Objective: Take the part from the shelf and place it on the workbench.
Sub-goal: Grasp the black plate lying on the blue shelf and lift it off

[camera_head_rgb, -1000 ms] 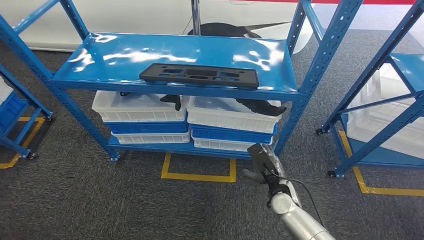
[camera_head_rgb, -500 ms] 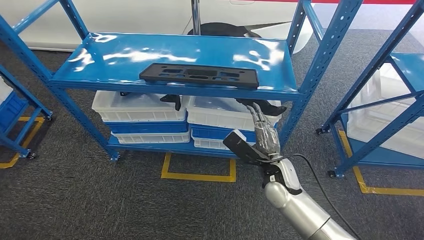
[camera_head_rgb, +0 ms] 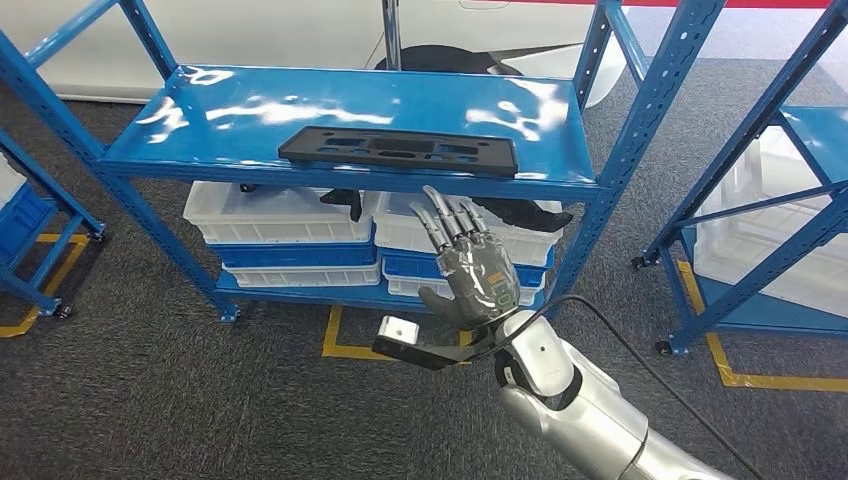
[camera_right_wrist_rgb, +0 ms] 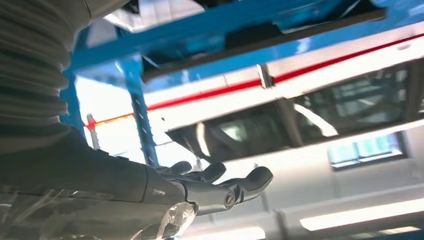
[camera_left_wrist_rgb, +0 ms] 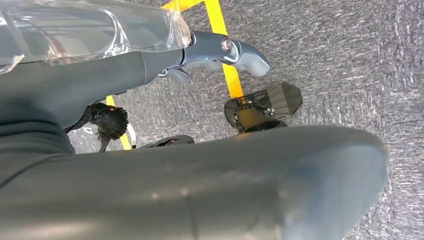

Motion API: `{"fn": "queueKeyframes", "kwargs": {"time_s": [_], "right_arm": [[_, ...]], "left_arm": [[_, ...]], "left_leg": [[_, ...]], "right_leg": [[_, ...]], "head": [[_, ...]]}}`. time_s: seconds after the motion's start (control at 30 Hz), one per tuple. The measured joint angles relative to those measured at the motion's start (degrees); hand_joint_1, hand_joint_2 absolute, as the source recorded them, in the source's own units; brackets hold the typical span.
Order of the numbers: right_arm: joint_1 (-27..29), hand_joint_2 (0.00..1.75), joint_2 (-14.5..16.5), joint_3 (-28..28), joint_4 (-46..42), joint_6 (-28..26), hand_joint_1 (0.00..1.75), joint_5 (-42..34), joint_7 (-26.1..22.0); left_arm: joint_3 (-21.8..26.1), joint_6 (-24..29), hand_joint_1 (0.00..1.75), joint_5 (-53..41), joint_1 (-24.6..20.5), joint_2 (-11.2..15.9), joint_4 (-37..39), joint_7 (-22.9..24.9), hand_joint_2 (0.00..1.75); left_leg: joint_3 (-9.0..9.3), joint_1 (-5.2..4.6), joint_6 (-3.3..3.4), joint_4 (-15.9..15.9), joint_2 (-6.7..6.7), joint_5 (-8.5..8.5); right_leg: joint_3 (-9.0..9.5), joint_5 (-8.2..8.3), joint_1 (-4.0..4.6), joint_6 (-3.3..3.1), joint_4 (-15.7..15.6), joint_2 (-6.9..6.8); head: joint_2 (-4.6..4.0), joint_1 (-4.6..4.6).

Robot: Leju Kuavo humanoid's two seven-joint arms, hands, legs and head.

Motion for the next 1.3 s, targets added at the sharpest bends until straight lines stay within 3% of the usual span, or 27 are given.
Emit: {"fn": "queueKeyframes", "kwargs": {"time_s": [0.3,0.57,1.3], "right_arm": [[-3.9,1.75,0.9,7.9,-0.3,10.0,0.0,10.2,-0.1],[-7.9,1.75,1.6,12.1,3.3,18.3,0.0,8.5,3.8],[-11.3,1.75,1.6,12.4,6.5,17.4,0.0,0.4,9.3]], "left_arm": [[-1.5,-0.4,0.0,0.5,-0.6,0.0,0.1,0.6,0.0],[-2.6,-0.5,0.0,0.6,-0.7,0.0,0.4,1.1,0.0],[-3.1,-0.4,0.0,0.5,-0.6,0.0,1.3,2.9,0.0]], "left_leg": [[-0.05,0.0,-0.06,0.0,-0.05,0.04],[-0.12,0.0,-0.12,0.0,-0.1,0.08],[-0.17,0.0,-0.12,0.0,-0.11,0.09]], "right_leg": [[-0.04,0.0,0.0,0.0,0.0,-0.03],[-0.09,0.01,0.0,0.0,0.0,-0.08],[-0.19,0.01,0.0,0.0,0.1,-0.08]], "head": [[0.0,0.0],[0.0,0.0],[0.0,0.0]]}}
